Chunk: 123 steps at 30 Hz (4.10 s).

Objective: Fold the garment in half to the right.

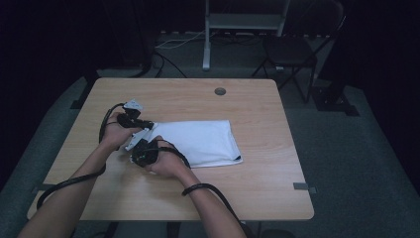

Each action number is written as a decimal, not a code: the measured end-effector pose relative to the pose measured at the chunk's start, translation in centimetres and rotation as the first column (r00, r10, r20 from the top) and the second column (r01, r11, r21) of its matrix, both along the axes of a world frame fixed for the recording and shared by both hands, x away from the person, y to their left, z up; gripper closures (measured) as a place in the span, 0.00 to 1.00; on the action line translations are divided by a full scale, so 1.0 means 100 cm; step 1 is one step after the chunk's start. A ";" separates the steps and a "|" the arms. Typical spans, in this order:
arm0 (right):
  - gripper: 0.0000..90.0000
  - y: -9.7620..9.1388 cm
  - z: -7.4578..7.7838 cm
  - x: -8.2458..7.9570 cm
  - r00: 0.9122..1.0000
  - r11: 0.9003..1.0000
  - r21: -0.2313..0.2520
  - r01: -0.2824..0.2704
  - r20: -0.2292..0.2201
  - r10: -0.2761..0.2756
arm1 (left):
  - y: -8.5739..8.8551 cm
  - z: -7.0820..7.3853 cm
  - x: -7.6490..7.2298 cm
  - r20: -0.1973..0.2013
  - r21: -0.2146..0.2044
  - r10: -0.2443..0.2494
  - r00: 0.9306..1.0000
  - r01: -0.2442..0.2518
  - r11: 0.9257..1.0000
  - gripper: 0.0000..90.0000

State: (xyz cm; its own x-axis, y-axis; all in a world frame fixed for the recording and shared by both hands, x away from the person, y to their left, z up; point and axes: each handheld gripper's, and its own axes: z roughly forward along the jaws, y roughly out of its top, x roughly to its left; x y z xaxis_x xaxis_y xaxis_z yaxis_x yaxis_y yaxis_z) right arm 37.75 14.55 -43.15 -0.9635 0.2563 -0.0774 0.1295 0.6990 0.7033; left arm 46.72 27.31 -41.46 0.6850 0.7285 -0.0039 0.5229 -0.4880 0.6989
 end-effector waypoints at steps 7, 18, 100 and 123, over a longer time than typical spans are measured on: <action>0.87 0.000 0.004 0.001 1.000 0.999 0.053 0.009 -0.017 -0.008 | 0.003 0.006 -0.001 0.014 -0.006 0.001 1.000 -0.001 1.000 0.94; 0.87 0.000 0.013 -0.001 0.999 0.994 0.110 0.019 -0.034 -0.015 | 0.007 0.017 -0.003 0.027 -0.015 0.008 1.000 -0.008 1.000 0.94; 0.86 -0.017 0.096 0.004 0.999 0.902 0.429 0.035 -0.026 -0.027 | 0.007 0.106 -0.008 0.145 0.016 0.024 0.989 -0.026 1.000 0.94; 0.86 -0.017 0.102 0.006 0.999 0.883 0.469 0.034 -0.039 -0.018 | 0.010 0.117 -0.009 0.154 0.041 0.031 0.988 -0.038 0.998 0.94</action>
